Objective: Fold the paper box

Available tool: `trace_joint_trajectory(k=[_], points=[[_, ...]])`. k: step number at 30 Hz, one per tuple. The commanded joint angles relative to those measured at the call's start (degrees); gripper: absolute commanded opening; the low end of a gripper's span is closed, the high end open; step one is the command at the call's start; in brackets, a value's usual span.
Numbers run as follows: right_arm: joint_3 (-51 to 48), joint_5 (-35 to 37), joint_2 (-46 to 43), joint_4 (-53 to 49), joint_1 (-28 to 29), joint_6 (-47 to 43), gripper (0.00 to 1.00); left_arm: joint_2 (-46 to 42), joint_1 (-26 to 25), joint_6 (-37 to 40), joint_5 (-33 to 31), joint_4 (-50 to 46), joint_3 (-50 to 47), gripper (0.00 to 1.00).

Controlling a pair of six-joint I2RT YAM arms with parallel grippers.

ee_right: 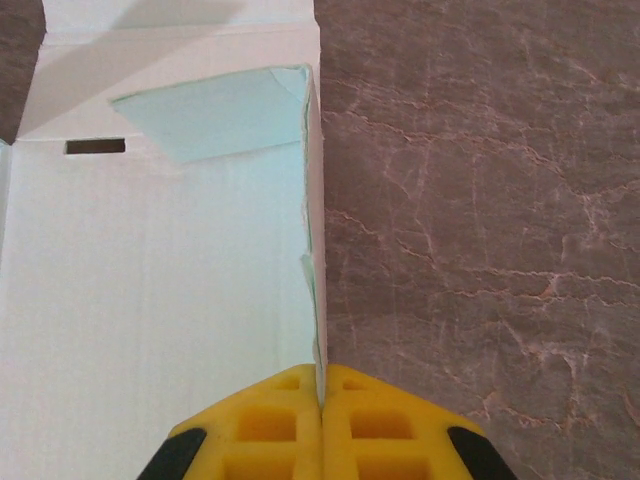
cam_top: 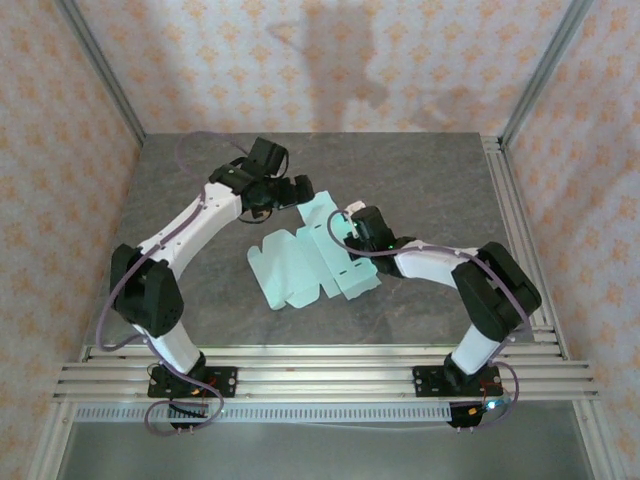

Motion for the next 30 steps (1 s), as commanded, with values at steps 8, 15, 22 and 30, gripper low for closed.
trace_joint_trajectory(k=[8,15,22,30], points=[[10.8,8.2,7.9,-17.2,0.5,7.2,0.00,-4.6,3.8,3.1,-0.6,3.2,-9.7,1.00],[10.2,1.8,7.2,-17.1,0.0,8.8,0.11,-4.0,4.1,4.1,0.5,3.9,-10.5,1.00],[4.6,-5.9,1.1,-10.1,-2.2,10.6,0.41,-3.1,4.2,4.2,2.0,4.6,-10.3,1.00],[-2.6,-8.4,-4.0,-4.6,-3.9,14.2,0.47,-3.0,4.2,4.4,3.1,5.1,-10.7,1.00]])
